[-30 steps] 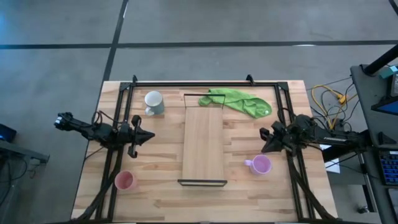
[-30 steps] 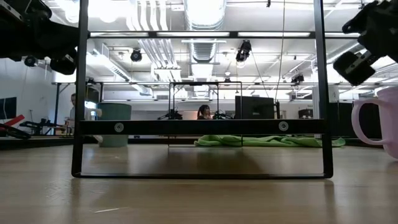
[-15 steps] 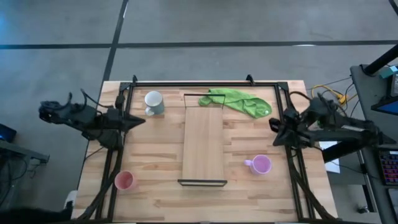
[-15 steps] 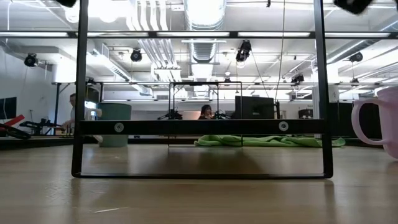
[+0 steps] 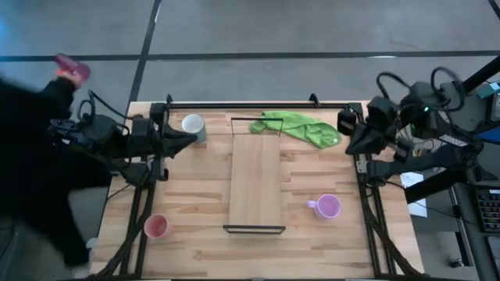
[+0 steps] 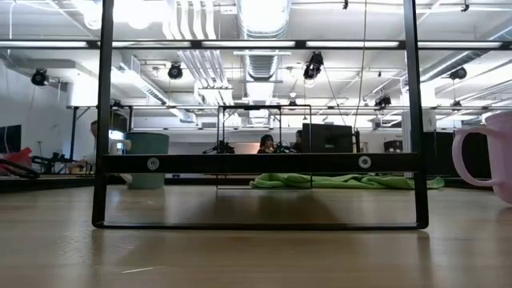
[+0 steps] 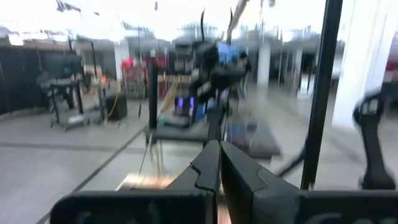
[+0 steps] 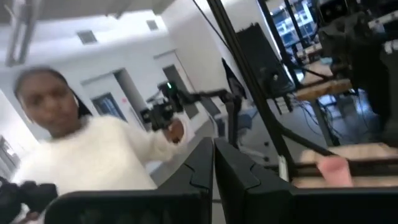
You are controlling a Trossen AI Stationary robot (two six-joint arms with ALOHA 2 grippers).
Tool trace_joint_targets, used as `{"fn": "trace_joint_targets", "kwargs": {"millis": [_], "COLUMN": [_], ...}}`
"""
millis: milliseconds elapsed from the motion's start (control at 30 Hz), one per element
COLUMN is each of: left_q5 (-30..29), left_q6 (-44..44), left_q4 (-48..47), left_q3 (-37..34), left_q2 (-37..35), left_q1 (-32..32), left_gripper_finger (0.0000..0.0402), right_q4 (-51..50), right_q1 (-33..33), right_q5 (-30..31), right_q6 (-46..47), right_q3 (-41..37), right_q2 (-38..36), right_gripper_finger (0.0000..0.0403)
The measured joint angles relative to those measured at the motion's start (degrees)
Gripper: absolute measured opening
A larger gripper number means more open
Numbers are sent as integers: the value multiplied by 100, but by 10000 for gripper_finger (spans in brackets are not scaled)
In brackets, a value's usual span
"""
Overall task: Stack small to large cups/mugs on shelf
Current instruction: Put the purple mug on the shelf
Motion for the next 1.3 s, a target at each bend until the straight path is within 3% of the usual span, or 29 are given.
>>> {"fn": "trace_joint_targets", "kwargs": {"millis": [133,267,400,667,900,1000,1300], "left_q5": [-223,-655,-695,-737,-1279,-1439,-1534], "left_q6": [439,466,478,522,1813,1828,1803], "left_q4": [742,605,598,576,592,634,646], "left_q3": [5,-12,-84,-234,-234,-234,-210], "left_q2": [141,130,7,-102,-82,-113,-240], "left_q1": [2,10,9,9,8,9,4], "left_gripper_finger": [0,0,0,0,0,0,0], "right_q4": [-119,-587,-1036,-917,-945,-914,-769], "right_q1": [0,0,0,0,12,85,87], "right_q5": [-46,-48,-16,109,103,26,-3], "right_q6": [-88,-59,-28,549,-183,-313,529], "right_q3": [717,1047,1080,1078,1069,1075,1083], "right_q2": [413,676,813,1376,1926,1976,1872], "right_gripper_finger": [9,9,9,9,9,9,12]}}
